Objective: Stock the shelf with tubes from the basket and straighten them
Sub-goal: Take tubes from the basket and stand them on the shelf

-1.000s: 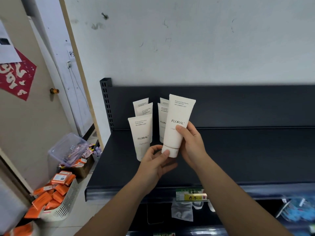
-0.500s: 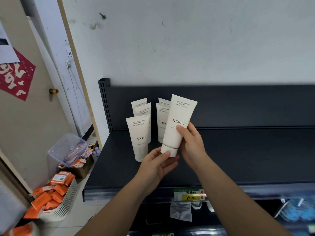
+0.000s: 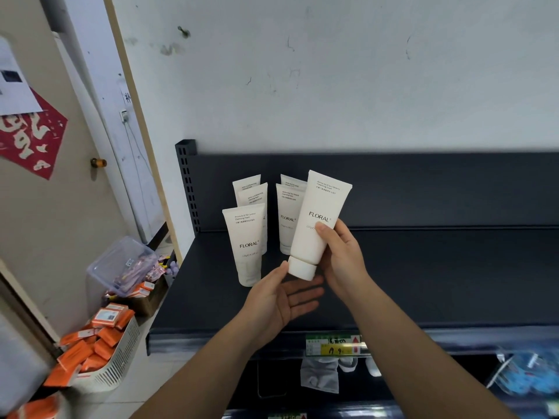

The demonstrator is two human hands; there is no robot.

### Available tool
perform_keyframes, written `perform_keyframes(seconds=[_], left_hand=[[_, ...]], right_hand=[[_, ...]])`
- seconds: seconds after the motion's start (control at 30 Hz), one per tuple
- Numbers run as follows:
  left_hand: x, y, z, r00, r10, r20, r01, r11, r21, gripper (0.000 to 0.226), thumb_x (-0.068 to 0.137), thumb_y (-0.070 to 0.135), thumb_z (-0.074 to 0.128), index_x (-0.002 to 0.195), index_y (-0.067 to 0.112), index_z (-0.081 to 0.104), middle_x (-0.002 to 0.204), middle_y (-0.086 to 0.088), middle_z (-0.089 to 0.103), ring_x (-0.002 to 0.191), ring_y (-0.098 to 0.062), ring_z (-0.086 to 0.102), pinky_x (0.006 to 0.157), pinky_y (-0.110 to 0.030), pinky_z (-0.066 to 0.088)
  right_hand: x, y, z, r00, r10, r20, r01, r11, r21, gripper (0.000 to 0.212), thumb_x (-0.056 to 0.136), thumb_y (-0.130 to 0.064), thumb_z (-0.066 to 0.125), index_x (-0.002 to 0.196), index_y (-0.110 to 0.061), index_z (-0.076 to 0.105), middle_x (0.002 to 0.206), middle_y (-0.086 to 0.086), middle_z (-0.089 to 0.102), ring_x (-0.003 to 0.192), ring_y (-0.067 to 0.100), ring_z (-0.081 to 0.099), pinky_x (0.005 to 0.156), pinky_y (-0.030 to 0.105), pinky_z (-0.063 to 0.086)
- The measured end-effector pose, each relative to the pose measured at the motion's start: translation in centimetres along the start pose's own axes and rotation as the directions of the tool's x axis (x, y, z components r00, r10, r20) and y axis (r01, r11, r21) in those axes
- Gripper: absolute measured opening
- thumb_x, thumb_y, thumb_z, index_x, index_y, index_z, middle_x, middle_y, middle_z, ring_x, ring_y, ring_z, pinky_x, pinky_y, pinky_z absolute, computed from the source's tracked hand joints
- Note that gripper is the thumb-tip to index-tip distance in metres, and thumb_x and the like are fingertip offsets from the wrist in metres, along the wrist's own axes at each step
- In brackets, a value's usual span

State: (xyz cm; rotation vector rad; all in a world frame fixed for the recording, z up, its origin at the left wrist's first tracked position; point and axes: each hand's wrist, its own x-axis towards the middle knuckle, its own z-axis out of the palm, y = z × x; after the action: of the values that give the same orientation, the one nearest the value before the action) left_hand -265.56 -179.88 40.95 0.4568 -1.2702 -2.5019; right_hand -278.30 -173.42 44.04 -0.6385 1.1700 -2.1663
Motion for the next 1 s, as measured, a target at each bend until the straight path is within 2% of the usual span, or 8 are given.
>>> perform_keyframes(seconds=[0.1,0.23,0.3,0.53,0.7,0.77,0.87,1.0], left_hand=[[0.0,-0.2,0.2,0.999,-0.029,0.013,0.029,0.999,0.033,0.045,0.102,0.044,0.030,0.124,0.013,0.054,0.112,-0.022,0.069,0.090,-0.027,0.071,0.078,-0.035,0.055],[0.0,-0.6,0.1,0.999,0.051,-0.005,-0.049,0.988,0.144,0.056,0.084,0.028,0.063,0.132,0.013,0.038,0.111,-0.020,0.070,0.075,-0.019,0.067,0.070,-0.029,0.053],[-0.1,-0.7,0.1,0.997,0.070,0.013,-0.071,0.984,0.163,0.058,0.081,0.020,0.067,0.129,0.012,0.037,0.110,-0.022,0.070,0.074,-0.019,0.066,0.069,-0.029,0.053],[-0.8,-0.3,0.5,0.999,0.039,0.014,-0.041,0.991,0.126,0.045,0.087,0.041,0.053,0.123,0.014,0.053,0.113,-0.016,0.070,0.076,-0.020,0.066,0.070,-0.031,0.053],[-0.9,0.1,0.9,1.000,-0.001,-0.009,0.001,1.000,0.005,0.046,0.091,0.043,0.048,0.123,0.012,0.058,0.106,-0.013,0.070,0.073,-0.021,0.065,0.069,-0.031,0.053],[-0.9,0.2,0.9,1.000,-0.006,-0.015,0.005,0.998,-0.067,0.045,0.096,0.042,0.042,0.124,0.010,0.057,0.108,-0.017,0.070,0.081,-0.025,0.069,0.071,-0.033,0.057],[-0.9,0.2,0.9,0.999,0.030,-0.043,-0.036,0.989,-0.141,0.037,0.102,0.031,0.040,0.126,0.007,0.055,0.117,-0.020,0.068,0.099,-0.034,0.069,0.077,-0.037,0.059],[-0.6,0.4,0.9,0.981,0.165,-0.105,-0.177,0.977,-0.121,0.030,0.091,-0.004,0.054,0.121,0.002,0.052,0.125,-0.023,0.061,0.109,-0.037,0.064,0.083,-0.040,0.059]], right_hand=[[-0.2,0.0,0.1,1.000,-0.009,0.019,0.010,0.999,-0.047,0.029,0.095,-0.012,0.058,0.124,-0.013,0.060,0.117,0.007,0.070,0.109,0.025,0.067,0.087,0.044,0.056],[-0.3,-0.1,0.1,0.999,-0.014,0.050,0.017,0.998,-0.063,0.031,0.094,-0.010,0.059,0.125,-0.011,0.059,0.119,0.008,0.070,0.112,0.028,0.065,0.092,0.049,0.054],[-0.3,-0.2,0.1,0.998,-0.017,0.056,0.021,0.997,-0.073,0.031,0.094,-0.009,0.059,0.126,-0.011,0.058,0.119,0.008,0.070,0.113,0.027,0.065,0.092,0.047,0.054],[-0.3,-0.7,0.0,0.999,-0.007,0.048,0.007,1.000,0.017,0.033,0.094,-0.007,0.057,0.127,-0.007,0.057,0.122,0.010,0.068,0.115,0.028,0.063,0.095,0.047,0.052],[-0.4,-0.9,0.0,0.998,-0.010,0.055,0.009,1.000,0.009,0.033,0.094,-0.009,0.058,0.127,-0.007,0.057,0.122,0.010,0.068,0.114,0.028,0.063,0.092,0.048,0.054],[-0.5,-0.9,0.0,0.998,-0.022,0.053,0.022,1.000,-0.004,0.034,0.094,-0.010,0.059,0.128,-0.008,0.057,0.122,0.010,0.068,0.115,0.029,0.063,0.094,0.050,0.053],[-0.5,-0.9,0.1,0.998,-0.046,0.044,0.047,0.999,-0.025,0.034,0.094,-0.009,0.059,0.128,-0.009,0.057,0.121,0.009,0.068,0.114,0.028,0.064,0.095,0.050,0.052],[-0.5,-0.9,0.1,0.996,-0.078,0.039,0.079,0.996,-0.027,0.033,0.093,-0.006,0.059,0.127,-0.008,0.057,0.120,0.008,0.069,0.112,0.024,0.065,0.095,0.047,0.052]])
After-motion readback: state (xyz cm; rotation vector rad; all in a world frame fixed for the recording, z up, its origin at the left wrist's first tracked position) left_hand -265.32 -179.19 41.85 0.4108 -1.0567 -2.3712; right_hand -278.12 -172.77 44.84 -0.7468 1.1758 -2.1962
